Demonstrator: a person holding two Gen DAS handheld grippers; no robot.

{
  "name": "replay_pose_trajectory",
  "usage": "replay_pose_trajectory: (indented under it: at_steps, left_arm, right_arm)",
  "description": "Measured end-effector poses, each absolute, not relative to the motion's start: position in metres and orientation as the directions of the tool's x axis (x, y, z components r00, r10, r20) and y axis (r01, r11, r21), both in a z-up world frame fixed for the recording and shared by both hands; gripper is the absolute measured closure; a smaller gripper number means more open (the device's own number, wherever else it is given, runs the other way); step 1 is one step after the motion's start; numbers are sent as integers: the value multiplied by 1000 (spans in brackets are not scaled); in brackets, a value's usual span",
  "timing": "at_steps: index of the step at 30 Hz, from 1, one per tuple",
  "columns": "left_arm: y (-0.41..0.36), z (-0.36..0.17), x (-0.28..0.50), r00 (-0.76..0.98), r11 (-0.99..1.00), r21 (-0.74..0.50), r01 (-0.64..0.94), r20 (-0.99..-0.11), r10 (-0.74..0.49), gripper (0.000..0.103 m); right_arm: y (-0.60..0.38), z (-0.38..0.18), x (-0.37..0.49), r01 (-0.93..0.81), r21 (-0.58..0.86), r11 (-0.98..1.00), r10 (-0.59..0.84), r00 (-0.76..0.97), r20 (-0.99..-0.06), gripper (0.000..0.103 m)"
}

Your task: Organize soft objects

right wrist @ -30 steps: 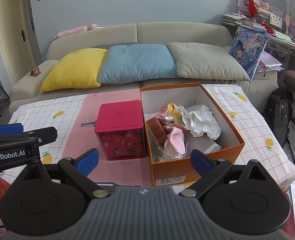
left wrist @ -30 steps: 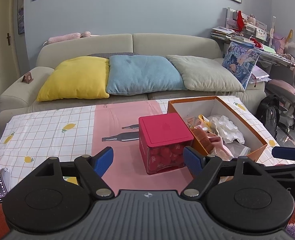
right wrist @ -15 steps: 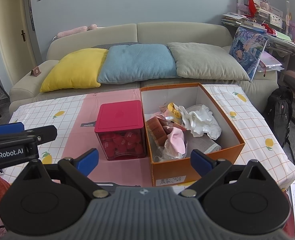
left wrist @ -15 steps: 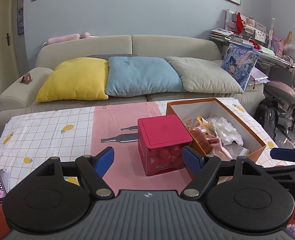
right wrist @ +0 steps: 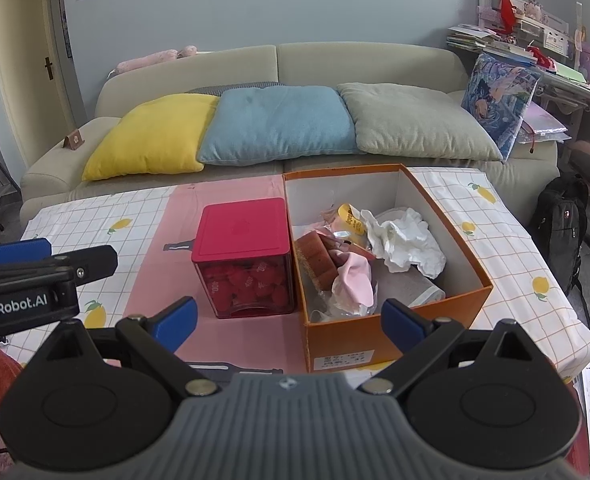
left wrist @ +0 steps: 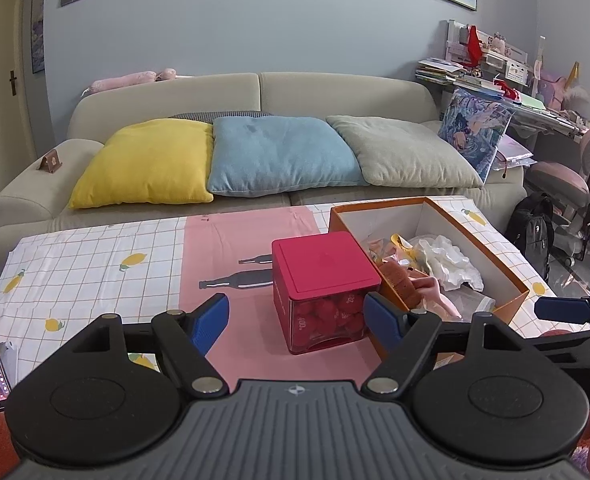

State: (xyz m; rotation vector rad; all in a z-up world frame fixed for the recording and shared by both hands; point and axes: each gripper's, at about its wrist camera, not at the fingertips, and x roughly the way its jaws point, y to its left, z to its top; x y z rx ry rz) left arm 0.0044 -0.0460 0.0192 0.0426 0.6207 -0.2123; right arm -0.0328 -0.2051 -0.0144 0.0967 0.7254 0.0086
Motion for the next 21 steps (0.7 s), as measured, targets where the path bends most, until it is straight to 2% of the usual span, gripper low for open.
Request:
replay_pose_trajectory:
  at_steps: [21]
  left_arm:
    - [-44,20,7,797,976,-25,216,-573,-191,13]
  right_arm:
    - [-203,-19,-33,18,93,996,49,743,-668,6]
